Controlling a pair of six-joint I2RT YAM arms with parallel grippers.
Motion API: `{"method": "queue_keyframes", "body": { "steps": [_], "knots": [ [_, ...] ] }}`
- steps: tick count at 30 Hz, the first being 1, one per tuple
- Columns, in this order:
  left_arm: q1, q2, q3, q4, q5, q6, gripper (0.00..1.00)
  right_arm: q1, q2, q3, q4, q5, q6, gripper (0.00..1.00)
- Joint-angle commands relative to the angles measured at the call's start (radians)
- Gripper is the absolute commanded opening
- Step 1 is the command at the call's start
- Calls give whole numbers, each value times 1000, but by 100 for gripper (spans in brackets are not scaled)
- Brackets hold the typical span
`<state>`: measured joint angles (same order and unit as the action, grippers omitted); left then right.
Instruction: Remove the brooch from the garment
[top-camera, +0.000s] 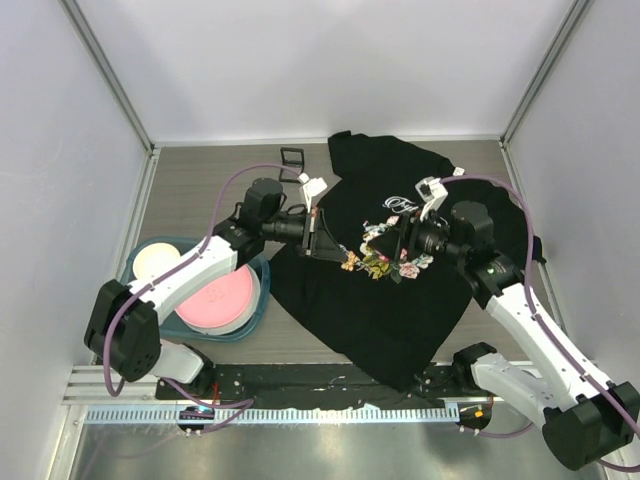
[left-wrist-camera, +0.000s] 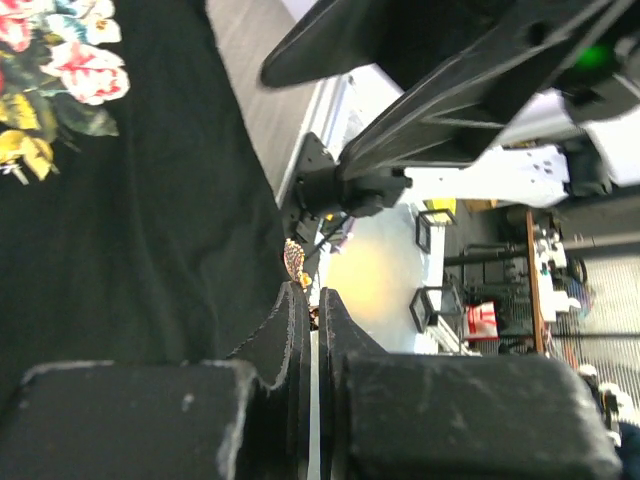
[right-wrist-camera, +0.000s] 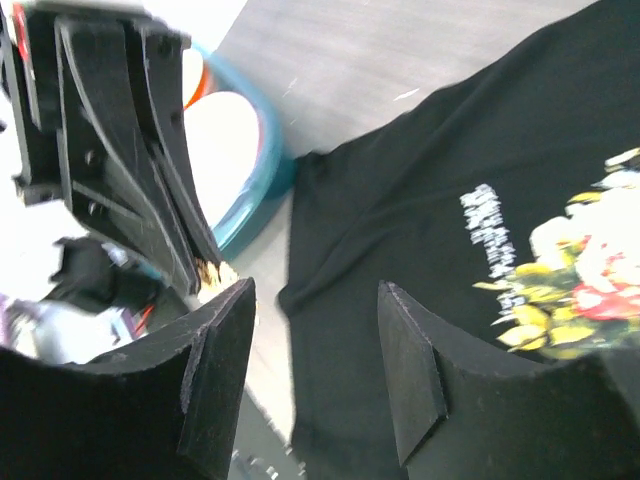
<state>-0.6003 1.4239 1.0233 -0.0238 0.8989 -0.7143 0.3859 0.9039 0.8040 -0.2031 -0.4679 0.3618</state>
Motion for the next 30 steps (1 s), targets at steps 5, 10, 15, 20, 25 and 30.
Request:
{"method": "queue_keyframes", "body": {
  "steps": [5,10,15,20,25,30],
  "knots": [
    [0,-66,8,152,179,1,0,-28,-48,-132,230,-350,219,58],
    [0,-60,-23,278,201,-94,0,-28,-86,-198,412,-333,341,56],
    [0,-63,-35,318,207,-123,0,-28,-91,-262,595,-328,482,51],
    [0,-63,-57,396,215,-175,0,-30,-88,-281,648,-314,512,42],
    [0,-51,-80,485,227,-237,0,-27,-66,-282,705,-336,542,35],
    [0,-40,-84,518,227,-264,0,-28,-45,-292,740,-356,557,31]
  ]
}}
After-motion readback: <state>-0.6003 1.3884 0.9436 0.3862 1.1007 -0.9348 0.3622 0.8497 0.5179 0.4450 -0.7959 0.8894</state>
